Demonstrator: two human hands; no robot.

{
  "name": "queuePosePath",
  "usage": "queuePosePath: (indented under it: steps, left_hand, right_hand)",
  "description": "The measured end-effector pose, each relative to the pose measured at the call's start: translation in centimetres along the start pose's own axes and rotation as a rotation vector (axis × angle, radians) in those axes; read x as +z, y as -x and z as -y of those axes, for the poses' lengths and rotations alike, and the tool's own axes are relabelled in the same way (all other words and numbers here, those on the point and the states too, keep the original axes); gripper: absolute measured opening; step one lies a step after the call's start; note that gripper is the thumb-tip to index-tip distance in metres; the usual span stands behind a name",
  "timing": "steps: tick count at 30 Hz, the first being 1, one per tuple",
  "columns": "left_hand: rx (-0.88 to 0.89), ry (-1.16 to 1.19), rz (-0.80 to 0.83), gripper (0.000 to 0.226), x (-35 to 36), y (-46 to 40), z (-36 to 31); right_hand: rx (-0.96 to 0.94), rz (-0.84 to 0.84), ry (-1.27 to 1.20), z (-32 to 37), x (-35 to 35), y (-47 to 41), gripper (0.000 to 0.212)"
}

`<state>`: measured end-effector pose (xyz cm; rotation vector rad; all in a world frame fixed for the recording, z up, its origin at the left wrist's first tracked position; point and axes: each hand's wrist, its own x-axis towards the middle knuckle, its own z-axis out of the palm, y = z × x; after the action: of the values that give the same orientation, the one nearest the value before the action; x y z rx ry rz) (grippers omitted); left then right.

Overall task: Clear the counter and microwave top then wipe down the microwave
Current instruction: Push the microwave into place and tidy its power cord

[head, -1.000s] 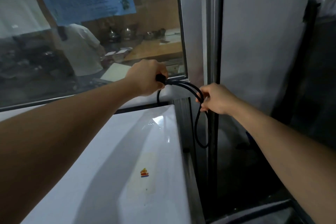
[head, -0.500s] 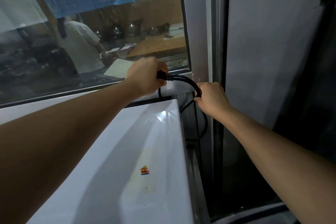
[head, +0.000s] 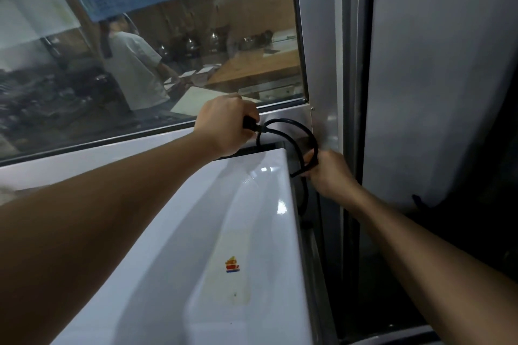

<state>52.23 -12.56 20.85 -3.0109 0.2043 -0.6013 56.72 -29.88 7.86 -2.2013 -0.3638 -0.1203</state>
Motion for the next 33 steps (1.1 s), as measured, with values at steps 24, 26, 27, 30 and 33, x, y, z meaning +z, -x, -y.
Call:
queuePosePath:
  steps: [24,26,27,30,33]
  left_hand:
    - [-0.092,0.048,0.003,0.025,2.5,1.3,2.6]
    - [-0.088,0.047,-0.003,0.025,2.4,1.2,2.5]
    - [-0.085,0.050,-0.006,0.025,2.3,1.2,2.5]
    - [-0.080,0.059,-0.013,0.026,2.3,1.1,2.4]
    - [-0.079,0.069,-0.019,0.026,2.4,1.2,2.5]
  right_hand:
    - [0.152,0.125,-0.116,-1.9,1.8,0.7,0.026]
    - [0.127,0.070,-0.087,-1.6,0.9,0.7,0.017]
    - [0.104,0.029,-0.084,-1.3,0.5,0.8,0.013]
    - [0.054,-0.070,-0.144,-0.9,0.0,0.7,0.017]
    - [0.142,-0.045,-0.188,-1.2,0.8,0.4,0.023]
